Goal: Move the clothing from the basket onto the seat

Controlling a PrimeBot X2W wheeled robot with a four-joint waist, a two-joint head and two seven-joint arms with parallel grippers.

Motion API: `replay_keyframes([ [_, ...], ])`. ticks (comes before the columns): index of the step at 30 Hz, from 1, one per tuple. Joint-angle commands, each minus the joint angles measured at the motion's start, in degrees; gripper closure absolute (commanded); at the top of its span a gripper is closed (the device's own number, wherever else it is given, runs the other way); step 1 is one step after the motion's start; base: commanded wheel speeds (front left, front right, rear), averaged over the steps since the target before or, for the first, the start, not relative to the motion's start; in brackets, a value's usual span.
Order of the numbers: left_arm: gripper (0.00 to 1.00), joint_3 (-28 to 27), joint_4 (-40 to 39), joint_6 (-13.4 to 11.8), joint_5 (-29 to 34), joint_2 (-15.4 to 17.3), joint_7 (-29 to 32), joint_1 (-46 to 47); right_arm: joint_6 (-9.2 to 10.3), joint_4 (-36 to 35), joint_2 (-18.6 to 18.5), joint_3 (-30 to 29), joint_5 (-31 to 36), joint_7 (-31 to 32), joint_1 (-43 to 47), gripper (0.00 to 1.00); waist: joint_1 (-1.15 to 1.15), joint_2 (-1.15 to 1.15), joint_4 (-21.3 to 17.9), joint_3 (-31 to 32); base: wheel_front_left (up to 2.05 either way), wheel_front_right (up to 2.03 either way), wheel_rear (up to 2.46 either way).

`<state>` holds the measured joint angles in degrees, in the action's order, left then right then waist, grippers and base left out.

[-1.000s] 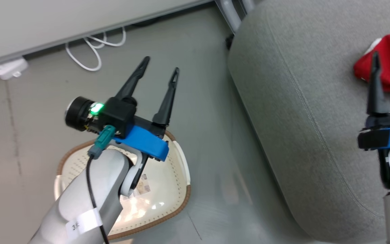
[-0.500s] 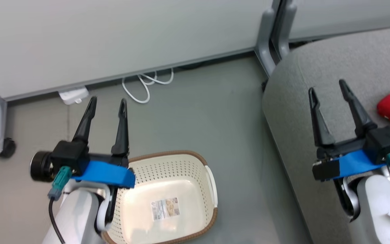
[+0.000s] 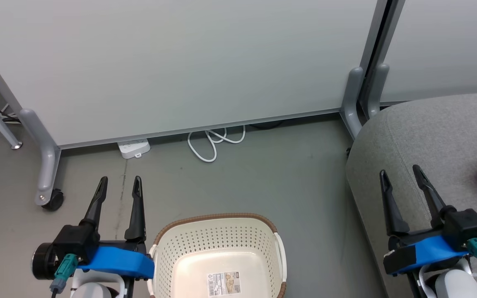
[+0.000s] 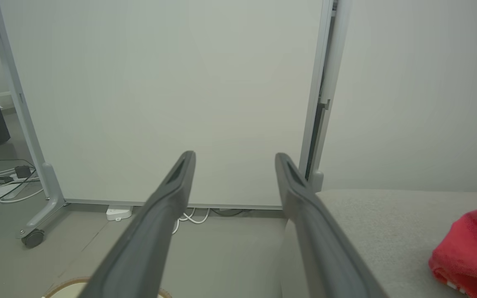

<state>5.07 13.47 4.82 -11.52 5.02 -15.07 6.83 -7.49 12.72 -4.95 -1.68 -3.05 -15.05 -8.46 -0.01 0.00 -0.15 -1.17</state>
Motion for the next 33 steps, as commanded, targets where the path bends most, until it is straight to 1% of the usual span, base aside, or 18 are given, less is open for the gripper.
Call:
replay_keyframes([
  [1,0.00,-0.7,-0.2,0.4,0.5,-0.2,-0.1,-0.8,-0.01,-0.2,0.4,-0.2,-0.4,-0.2,1.4,0.00,0.01,0.00,0.7,0.6,0.00,0.00,0.00],
  [9,0.00,-3.4,-0.4,1.6,1.6,-1.4,-0.1,-3.6,-0.01,-0.4,1.4,-1.1,-1.2,-0.2,5.7,0.00,0.01,0.00,2.3,2.1,0.00,0.00,0.00],
  [16,0.00,-4.2,0.0,2.2,2.0,-2.0,-0.1,-5.3,-0.01,0.1,1.9,-1.8,-1.8,-0.2,7.8,0.00,0.01,0.00,3.2,2.7,0.00,0.00,0.00],
  [24,0.00,-5.2,0.4,2.4,1.7,-2.1,-0.1,-6.2,-0.01,0.7,2.1,-1.8,-2.2,-0.2,8.5,0.00,0.01,0.00,3.4,3.0,0.00,0.00,0.00],
  [33,0.00,-4.7,1.0,2.5,1.1,-2.1,-0.1,-6.0,-0.01,1.1,2.1,-1.8,-2.6,-0.2,8.3,0.00,0.01,0.00,3.5,3.2,0.00,0.00,0.00],
])
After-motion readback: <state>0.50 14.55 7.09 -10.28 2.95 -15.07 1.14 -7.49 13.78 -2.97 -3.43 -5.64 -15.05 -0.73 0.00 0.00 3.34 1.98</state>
